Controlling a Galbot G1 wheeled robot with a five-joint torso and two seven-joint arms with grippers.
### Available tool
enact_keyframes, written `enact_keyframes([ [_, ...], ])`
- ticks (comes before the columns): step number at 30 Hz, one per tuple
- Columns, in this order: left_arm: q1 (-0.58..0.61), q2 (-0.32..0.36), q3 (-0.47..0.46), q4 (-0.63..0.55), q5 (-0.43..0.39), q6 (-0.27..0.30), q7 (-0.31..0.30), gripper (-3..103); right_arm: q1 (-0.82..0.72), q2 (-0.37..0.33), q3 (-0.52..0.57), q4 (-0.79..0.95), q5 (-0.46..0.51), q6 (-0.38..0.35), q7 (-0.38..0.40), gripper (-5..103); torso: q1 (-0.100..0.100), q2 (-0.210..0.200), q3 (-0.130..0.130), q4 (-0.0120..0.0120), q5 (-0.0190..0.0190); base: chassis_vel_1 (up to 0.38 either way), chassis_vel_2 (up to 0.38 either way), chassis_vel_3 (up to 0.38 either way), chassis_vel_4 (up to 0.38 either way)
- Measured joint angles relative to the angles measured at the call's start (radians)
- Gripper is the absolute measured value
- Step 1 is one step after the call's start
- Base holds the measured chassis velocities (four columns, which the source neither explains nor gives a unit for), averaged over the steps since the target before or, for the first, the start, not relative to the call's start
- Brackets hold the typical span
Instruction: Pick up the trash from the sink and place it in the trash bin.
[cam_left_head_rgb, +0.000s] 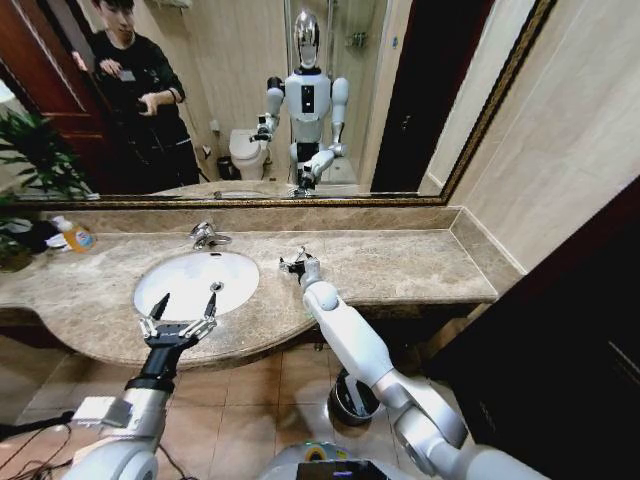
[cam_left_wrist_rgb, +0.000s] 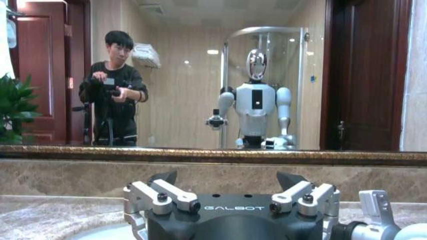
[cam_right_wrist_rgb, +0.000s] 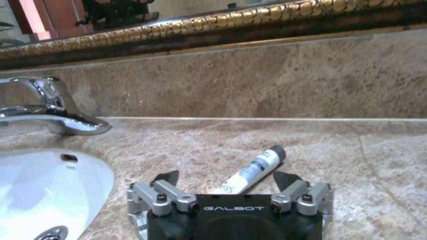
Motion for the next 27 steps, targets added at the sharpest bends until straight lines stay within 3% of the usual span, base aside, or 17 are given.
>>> enact_keyframes([
  [7,0.000,0.000,0.000,0.000,0.000,0.000,0.000,100,0.002,0.000,-0.009,-0.008,0.000,0.001,-0.001,76,0.000,0.000,0.000,0.0000,0.0000,0.000,0.000,0.000,0.000],
  [11,0.000,0.000,0.000,0.000,0.000,0.000,0.000,100,-0.002,-0.008,-0.010,-0.012,0.000,0.009,-0.008,54,0.000,0.000,0.000,0.0000,0.0000,0.000,0.000,0.000,0.000],
  [17,0.000,0.000,0.000,0.000,0.000,0.000,0.000,100,-0.007,-0.021,-0.008,-0.003,-0.004,0.010,-0.010,37,0.000,0.000,0.000,0.0000,0.0000,0.000,0.000,0.000,0.000],
  [21,0.000,0.000,0.000,0.000,0.000,0.000,0.000,100,-0.015,-0.032,-0.004,0.008,-0.008,0.015,-0.012,15,0.000,0.000,0.000,0.0000,0.0000,0.000,0.000,0.000,0.000],
  [23,0.000,0.000,0.000,0.000,0.000,0.000,0.000,100,-0.018,-0.035,-0.004,0.013,-0.008,0.016,-0.012,15,0.000,0.000,0.000,0.0000,0.0001,0.000,0.000,0.000,0.000],
  [25,0.000,0.000,0.000,0.000,0.000,0.000,0.000,100,-0.024,-0.042,-0.004,0.022,-0.008,0.017,-0.013,4,0.000,0.000,0.000,0.0000,0.0001,0.000,0.000,0.000,0.000],
  [27,0.000,0.000,0.000,0.000,0.000,0.000,0.000,100,-0.026,-0.044,-0.004,0.026,-0.008,0.017,-0.013,2,0.000,0.000,0.000,0.0000,0.0000,0.000,0.000,0.000,0.000],
])
